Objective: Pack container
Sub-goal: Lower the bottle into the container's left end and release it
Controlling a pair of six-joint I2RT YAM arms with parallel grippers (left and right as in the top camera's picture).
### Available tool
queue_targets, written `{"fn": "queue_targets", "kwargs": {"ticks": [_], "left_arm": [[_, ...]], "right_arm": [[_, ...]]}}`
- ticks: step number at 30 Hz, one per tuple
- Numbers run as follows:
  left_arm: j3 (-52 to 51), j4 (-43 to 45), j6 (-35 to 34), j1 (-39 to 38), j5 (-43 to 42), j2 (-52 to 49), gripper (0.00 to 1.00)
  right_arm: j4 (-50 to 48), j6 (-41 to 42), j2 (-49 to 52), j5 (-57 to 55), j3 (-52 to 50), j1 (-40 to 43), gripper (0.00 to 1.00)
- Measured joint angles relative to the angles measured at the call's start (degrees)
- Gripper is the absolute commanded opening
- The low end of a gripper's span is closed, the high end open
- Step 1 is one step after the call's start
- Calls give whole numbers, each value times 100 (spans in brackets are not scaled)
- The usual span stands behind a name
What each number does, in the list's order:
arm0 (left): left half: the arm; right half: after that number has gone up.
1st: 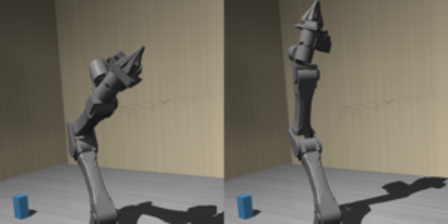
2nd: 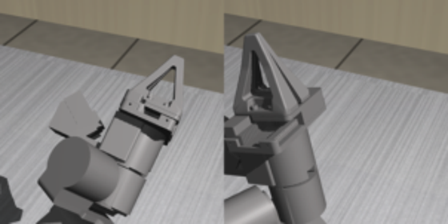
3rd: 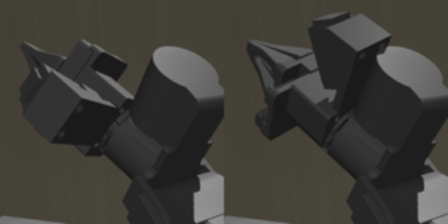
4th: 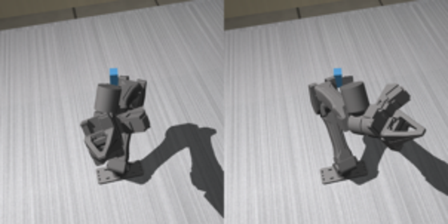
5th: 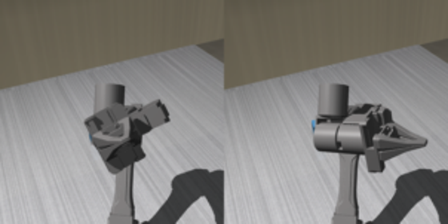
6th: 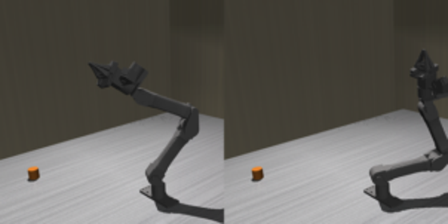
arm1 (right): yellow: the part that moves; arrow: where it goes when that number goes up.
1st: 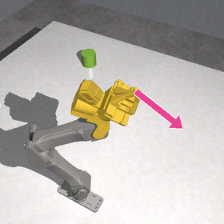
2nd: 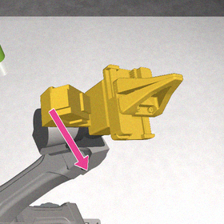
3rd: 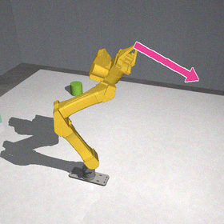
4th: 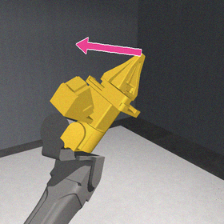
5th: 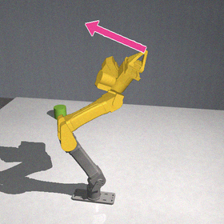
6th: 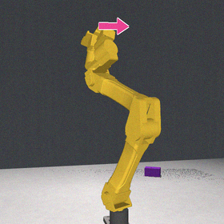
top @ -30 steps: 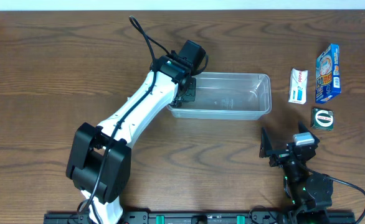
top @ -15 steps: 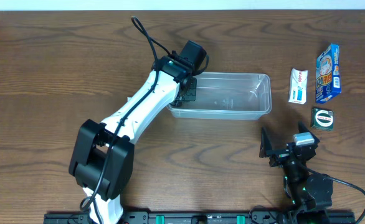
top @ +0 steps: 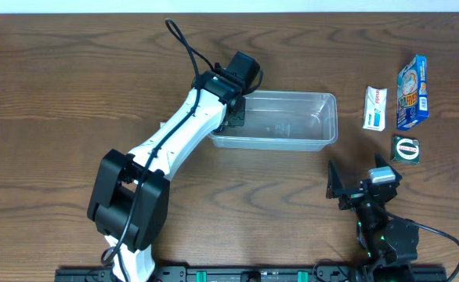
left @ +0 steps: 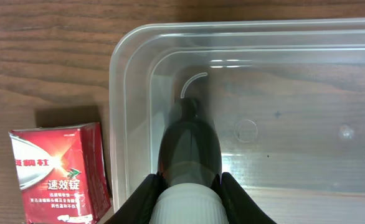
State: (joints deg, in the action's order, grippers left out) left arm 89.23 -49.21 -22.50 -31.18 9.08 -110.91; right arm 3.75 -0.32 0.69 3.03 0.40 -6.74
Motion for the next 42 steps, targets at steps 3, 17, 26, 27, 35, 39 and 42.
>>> {"fn": "queue_targets", "kwargs": {"ticks": [3, 17, 26, 27, 35, 39, 42], "left_arm": [[0, 0, 0, 0, 17, 0, 27], [0, 22, 0, 0, 35, 0, 27], [0, 57, 0, 0, 35, 0, 27], [0, 61, 0, 0, 37, 0, 27], [-136, 181, 0, 0, 35, 0, 27], [-190, 188, 0, 0, 35, 0, 27], [-190, 197, 2, 0, 37, 0, 42]], "right_arm": [[0, 0, 0, 0, 0, 0, 99], [0, 0, 0, 0, 0, 0, 99], [0, 0, -2, 0, 0, 0, 99], [0, 0, -2, 0, 0, 0, 99], [0, 0, 0, 0, 0, 0, 99], [0, 0, -2, 0, 0, 0, 99], [0, 0, -2, 0, 0, 0, 99]]}}
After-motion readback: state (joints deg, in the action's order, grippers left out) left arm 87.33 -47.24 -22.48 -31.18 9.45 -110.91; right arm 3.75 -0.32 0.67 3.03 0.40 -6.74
